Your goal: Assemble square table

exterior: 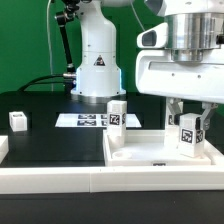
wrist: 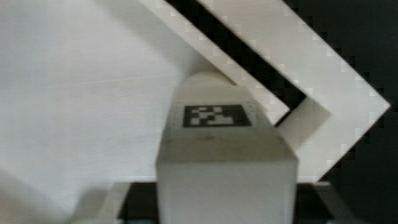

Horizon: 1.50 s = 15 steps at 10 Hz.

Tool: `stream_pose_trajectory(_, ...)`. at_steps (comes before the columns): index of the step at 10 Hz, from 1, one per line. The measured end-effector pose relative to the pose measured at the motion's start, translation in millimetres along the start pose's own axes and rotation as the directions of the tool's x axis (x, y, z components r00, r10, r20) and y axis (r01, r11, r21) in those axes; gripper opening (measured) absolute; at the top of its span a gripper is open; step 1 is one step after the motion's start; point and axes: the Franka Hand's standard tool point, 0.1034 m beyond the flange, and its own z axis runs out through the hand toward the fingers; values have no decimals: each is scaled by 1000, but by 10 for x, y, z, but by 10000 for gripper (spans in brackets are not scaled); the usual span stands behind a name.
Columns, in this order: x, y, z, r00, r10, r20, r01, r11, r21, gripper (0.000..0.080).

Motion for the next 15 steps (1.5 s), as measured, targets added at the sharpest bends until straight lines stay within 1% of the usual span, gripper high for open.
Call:
stream_pose_trajectory(3, -31, -8, 5, 990, 141, 6, -141, 990, 0, 290)
stream_pose_trajectory(5, -50, -19, 6, 981, 194, 10, -194, 981, 2, 290)
stream_pose_trajectory(6, -61, -13, 4, 989, 147, 11, -147, 989, -7, 290)
stream_pose_trajectory(7, -109, -23, -21, 996, 79, 30, -78, 996, -33, 514)
stream_pose_trajectory(8, -131, -65, -48, 999, 38, 32, -37, 999, -26, 612)
stream_pose_trajectory(9, -183, -92, -64, 998, -54, 33, 55, 998, -19, 612)
stream_pose_trajectory(10, -256, -120, -75, 985, -170, 36, 170, 985, -11, 642)
stream_pose_trajectory(11, -263, -132, -66, 950, -310, 30, 310, 951, 5, 642)
stream_pose_trajectory(12, -251, -124, -60, 942, -335, 29, 335, 942, 3, 649)
stream_pose_trajectory(14, -243, -119, -56, 887, -461, 28, 461, 887, 6, 649)
stream_pose_trajectory(15, -231, -117, -51, 835, -550, 21, 549, 835, 8, 649)
